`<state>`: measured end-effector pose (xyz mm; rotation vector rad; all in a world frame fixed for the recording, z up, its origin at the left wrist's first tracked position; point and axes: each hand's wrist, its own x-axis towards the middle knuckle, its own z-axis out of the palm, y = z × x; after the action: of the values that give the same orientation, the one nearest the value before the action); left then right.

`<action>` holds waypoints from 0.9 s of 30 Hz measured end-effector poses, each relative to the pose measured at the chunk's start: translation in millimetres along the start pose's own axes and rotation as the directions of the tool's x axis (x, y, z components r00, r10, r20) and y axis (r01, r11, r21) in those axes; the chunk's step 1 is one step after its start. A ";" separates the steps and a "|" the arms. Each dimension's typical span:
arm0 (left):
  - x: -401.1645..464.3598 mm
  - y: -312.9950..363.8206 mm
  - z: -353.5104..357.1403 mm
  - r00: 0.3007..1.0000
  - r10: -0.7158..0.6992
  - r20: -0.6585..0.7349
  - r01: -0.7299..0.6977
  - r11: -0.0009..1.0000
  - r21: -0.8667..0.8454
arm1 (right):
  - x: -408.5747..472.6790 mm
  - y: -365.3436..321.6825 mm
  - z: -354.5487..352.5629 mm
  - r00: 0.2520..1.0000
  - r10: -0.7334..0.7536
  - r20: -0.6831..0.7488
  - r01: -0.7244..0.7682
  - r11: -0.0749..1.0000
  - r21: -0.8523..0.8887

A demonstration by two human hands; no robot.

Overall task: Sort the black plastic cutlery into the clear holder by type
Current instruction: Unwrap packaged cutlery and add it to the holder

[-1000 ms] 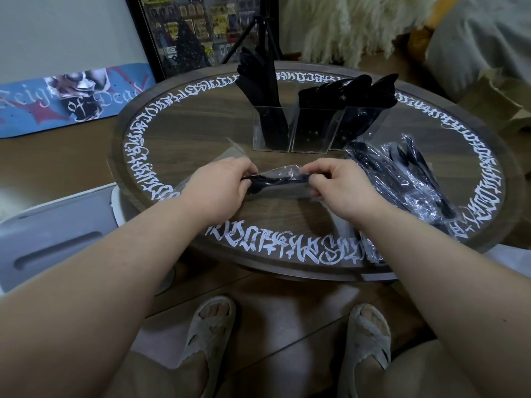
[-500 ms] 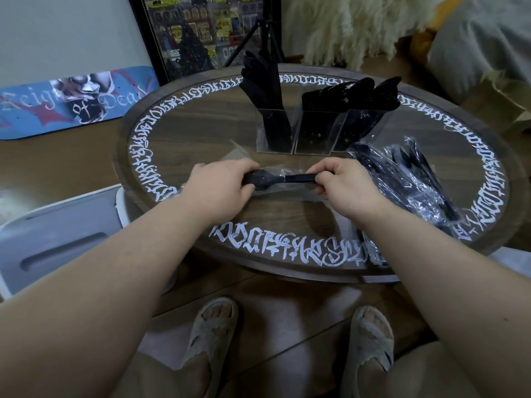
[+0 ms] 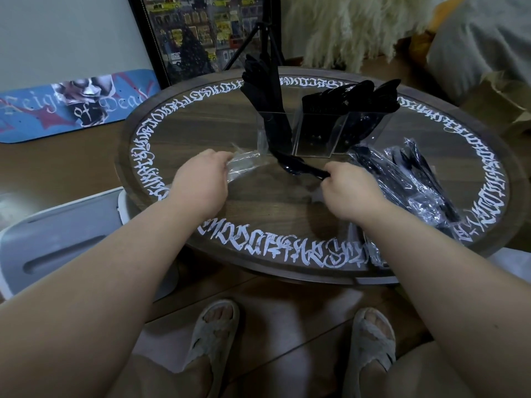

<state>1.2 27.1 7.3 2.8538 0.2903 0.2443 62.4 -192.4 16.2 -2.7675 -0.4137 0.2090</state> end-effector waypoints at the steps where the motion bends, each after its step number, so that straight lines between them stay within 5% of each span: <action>1: 0.2 -3.2 2.2 1.000 -0.026 0.011 0.026 1.000 0.002 | -0.2 1.3 -1.1 0.999 0.030 -0.013 -0.030 0.999 0.017; 7: -3.6 -1.2 2.0 0.998 -0.046 0.044 0.035 0.976 0.217 | -2.5 2.6 -1.6 0.998 0.064 -0.028 -0.060 0.992 0.114; 10: -4.3 8.0 1.0 0.979 -0.044 0.197 -0.022 0.946 0.322 | -0.9 3.8 -1.6 0.998 0.059 -0.024 -0.055 0.988 0.147; 14: -4.3 5.4 6.2 0.909 -0.062 0.413 -0.047 0.968 0.248 | -0.7 4.7 -3.0 0.999 0.050 -0.014 -0.046 0.979 0.196; 18: -1.0 3.3 7.6 0.944 -0.020 0.330 -0.051 0.977 0.205 | -2.0 9.0 -5.2 0.999 0.038 -0.008 -0.032 0.938 0.345; 22: 1.2 28.0 0.7 0.998 0.061 0.012 -0.060 0.995 -0.077 | -7.6 8.8 -9.1 0.999 -0.011 -0.036 0.026 0.905 0.426; 27: 5.2 61.6 0.0 0.988 -0.049 0.144 0.125 0.804 -0.581 | -15.5 1.1 -6.1 0.984 -0.144 -0.100 0.167 0.945 0.281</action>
<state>17.0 -30.1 24.9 2.2164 0.2634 0.1109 49.2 -200.1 22.9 -2.4345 -0.5340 0.1119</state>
